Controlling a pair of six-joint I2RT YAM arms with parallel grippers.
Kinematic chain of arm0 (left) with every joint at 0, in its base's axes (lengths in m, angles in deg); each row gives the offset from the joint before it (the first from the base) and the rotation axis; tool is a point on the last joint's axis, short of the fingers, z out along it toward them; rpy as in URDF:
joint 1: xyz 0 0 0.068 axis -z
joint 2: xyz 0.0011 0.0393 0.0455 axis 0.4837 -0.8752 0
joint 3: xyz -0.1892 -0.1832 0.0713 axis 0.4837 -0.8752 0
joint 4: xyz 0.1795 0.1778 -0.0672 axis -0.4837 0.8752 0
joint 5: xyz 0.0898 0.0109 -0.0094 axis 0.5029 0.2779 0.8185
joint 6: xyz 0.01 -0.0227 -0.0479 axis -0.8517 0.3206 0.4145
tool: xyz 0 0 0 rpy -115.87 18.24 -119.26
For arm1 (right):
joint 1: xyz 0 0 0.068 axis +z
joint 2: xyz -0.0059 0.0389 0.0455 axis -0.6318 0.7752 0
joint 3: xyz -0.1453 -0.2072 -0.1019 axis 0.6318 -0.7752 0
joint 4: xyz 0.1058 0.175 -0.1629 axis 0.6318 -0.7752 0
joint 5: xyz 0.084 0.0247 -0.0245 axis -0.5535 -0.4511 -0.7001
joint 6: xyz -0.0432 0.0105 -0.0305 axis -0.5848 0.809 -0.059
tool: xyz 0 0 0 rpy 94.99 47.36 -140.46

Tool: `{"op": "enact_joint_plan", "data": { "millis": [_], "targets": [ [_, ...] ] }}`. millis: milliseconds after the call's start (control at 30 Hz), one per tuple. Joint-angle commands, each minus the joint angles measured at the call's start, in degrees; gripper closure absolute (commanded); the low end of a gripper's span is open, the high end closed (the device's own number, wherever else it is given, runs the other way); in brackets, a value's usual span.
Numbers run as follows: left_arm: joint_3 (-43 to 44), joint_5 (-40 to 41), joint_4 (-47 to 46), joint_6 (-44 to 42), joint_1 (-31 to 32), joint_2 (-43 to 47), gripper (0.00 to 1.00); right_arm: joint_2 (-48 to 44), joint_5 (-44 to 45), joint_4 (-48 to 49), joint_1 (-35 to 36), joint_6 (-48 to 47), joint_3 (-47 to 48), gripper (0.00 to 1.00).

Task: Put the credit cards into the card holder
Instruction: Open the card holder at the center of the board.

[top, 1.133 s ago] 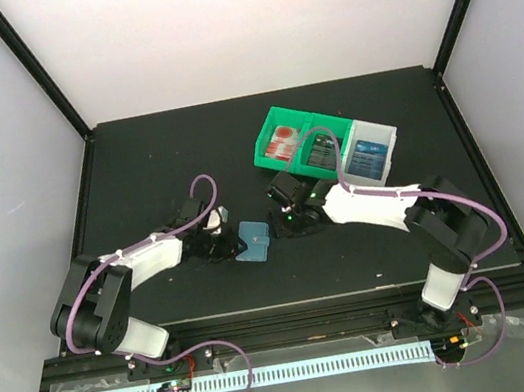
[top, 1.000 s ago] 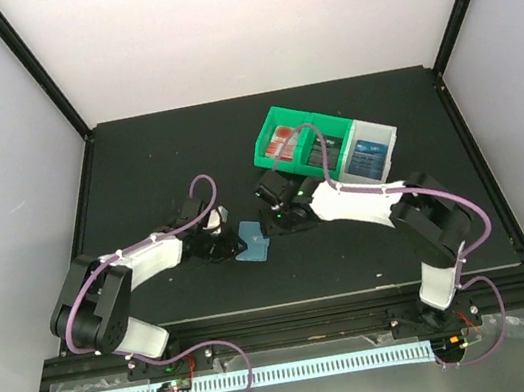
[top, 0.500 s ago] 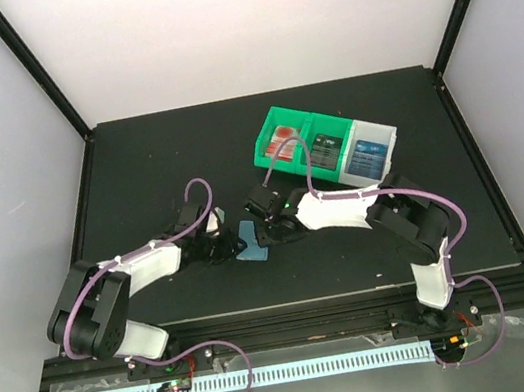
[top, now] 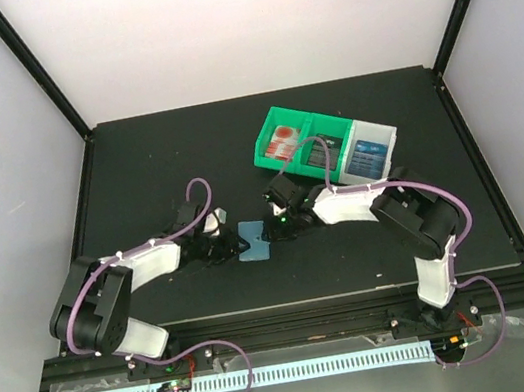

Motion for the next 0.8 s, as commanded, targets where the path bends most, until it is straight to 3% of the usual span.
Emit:
{"op": "enact_joint_plan", "data": {
  "millis": [0, 167, 267, 400, 567, 767],
  "targets": [
    [-0.04, -7.67, -0.44, 0.43, -0.64, -3.03, 0.63, 1.25, -8.56, 2.99, -3.59, -5.93, -3.19, 0.74],
    [0.34, -12.07, -4.48, 2.70, -0.65, -4.93, 0.68, 1.98, -12.81, 5.91, -4.02, -6.19, -3.65, 0.74],
    [0.34, -11.35, -4.71, 2.53, -0.65, -4.28, 0.78, 1.75, -11.62, 5.84, -4.00, -5.79, -3.24, 0.73],
    [0.46, -8.90, -4.15, 1.19, -0.70, -3.22, 0.98, -1.39, -4.13, 1.48, -3.84, -6.97, -2.67, 0.64],
    [0.65, -9.38, -3.50, 0.75, -0.70, -2.24, 0.98, -5.03, 9.56, -7.90, -0.94, -9.91, 2.05, 0.43],
    [0.75, -9.70, -2.42, 0.72, -0.65, -0.88, 0.98, -1.39, 19.57, -15.89, 3.45, -9.52, 10.27, 0.37]
  ]
}}
